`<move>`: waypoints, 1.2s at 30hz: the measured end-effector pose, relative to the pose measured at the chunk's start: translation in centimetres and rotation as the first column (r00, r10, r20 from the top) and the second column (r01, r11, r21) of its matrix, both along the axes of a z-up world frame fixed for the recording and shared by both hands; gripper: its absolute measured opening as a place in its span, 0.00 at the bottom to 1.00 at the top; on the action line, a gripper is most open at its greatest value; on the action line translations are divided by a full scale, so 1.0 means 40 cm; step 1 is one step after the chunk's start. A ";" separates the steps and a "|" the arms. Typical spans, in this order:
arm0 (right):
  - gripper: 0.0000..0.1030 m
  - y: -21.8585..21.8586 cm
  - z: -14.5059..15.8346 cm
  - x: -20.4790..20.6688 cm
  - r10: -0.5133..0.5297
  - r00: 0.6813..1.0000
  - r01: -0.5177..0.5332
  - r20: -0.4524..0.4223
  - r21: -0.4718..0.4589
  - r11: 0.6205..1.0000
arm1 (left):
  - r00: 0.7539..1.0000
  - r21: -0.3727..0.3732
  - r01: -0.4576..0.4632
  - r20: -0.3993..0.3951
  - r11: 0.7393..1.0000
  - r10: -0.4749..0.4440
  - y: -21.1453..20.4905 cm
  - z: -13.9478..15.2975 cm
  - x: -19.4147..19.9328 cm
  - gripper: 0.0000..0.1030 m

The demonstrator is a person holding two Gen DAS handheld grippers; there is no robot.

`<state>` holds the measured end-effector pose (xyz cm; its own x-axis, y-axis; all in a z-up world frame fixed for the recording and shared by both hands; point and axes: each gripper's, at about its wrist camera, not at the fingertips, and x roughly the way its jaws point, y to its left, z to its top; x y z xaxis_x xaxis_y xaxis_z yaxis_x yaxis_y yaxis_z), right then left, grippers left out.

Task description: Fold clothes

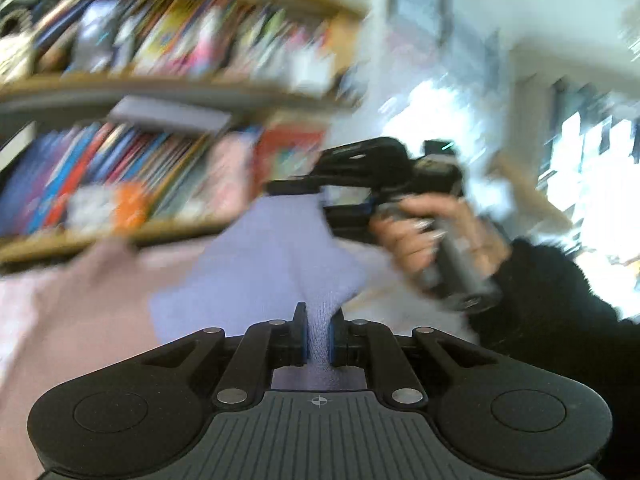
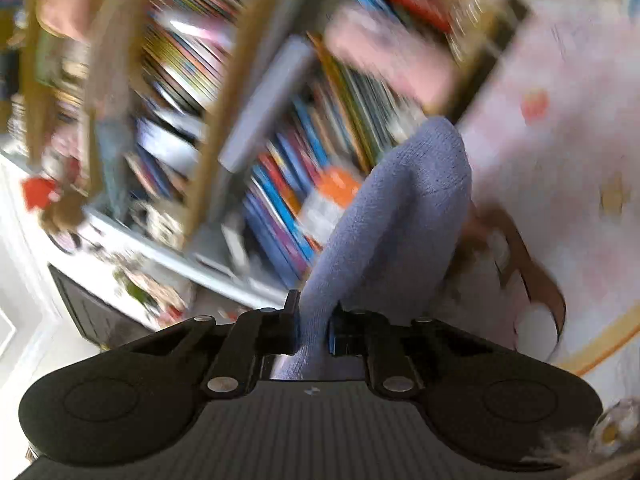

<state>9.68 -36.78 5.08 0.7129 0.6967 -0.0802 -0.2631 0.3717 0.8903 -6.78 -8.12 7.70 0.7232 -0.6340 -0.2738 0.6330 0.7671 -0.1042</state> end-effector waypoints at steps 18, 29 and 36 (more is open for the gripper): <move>0.12 0.551 0.164 0.130 0.263 0.961 -0.143 0.080 -0.673 0.726 | 0.995 -0.373 -0.101 -0.014 0.922 0.104 0.328 -0.039 0.006 0.21; 0.12 0.762 -0.092 0.247 0.282 0.951 -0.288 -0.124 -0.680 0.674 | 0.967 -0.397 -0.244 -0.034 0.885 0.252 0.498 -0.126 0.010 0.65; 0.23 0.826 -0.153 0.305 0.167 0.971 -0.236 -0.169 -0.610 0.757 | 0.954 -0.482 -0.298 -0.169 0.824 0.246 0.541 -0.200 0.060 0.65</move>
